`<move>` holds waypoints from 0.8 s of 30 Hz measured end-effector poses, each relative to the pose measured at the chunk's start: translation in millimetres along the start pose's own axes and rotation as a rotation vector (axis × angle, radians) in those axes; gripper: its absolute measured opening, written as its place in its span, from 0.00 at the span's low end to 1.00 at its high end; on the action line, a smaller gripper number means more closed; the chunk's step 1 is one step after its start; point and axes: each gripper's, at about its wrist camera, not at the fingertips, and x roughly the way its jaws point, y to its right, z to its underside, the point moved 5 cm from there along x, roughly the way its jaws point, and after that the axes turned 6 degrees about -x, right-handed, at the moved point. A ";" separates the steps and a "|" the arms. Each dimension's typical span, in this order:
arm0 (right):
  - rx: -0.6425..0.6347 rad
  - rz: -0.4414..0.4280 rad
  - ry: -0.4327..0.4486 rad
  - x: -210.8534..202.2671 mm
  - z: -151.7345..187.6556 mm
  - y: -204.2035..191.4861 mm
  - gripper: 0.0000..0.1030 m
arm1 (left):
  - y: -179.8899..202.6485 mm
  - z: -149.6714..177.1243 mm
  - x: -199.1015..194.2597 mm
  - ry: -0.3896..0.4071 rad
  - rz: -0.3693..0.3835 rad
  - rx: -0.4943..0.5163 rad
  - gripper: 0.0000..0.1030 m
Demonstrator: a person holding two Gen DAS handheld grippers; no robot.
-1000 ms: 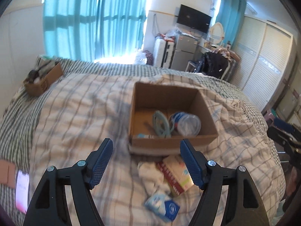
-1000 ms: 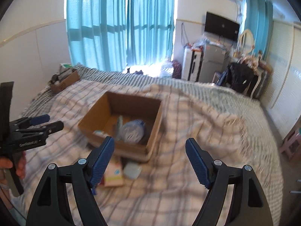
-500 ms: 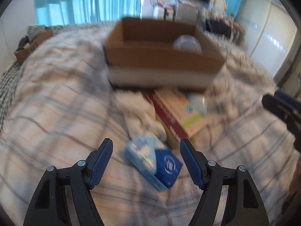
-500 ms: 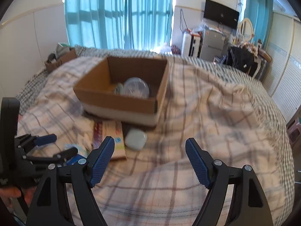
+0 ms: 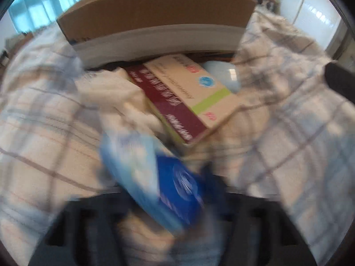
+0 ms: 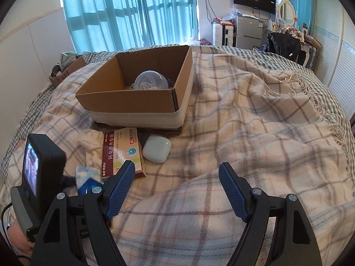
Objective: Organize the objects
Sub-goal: 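Grasp the blue-white tissue pack with the left tool, then grasp the Amoxicillin medicine box with the right tool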
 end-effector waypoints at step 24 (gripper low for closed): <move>-0.194 -0.114 -0.255 98.8 -4.2 -88.5 0.87 | -102.1 -31.5 -74.1 0.227 0.008 -0.176 0.26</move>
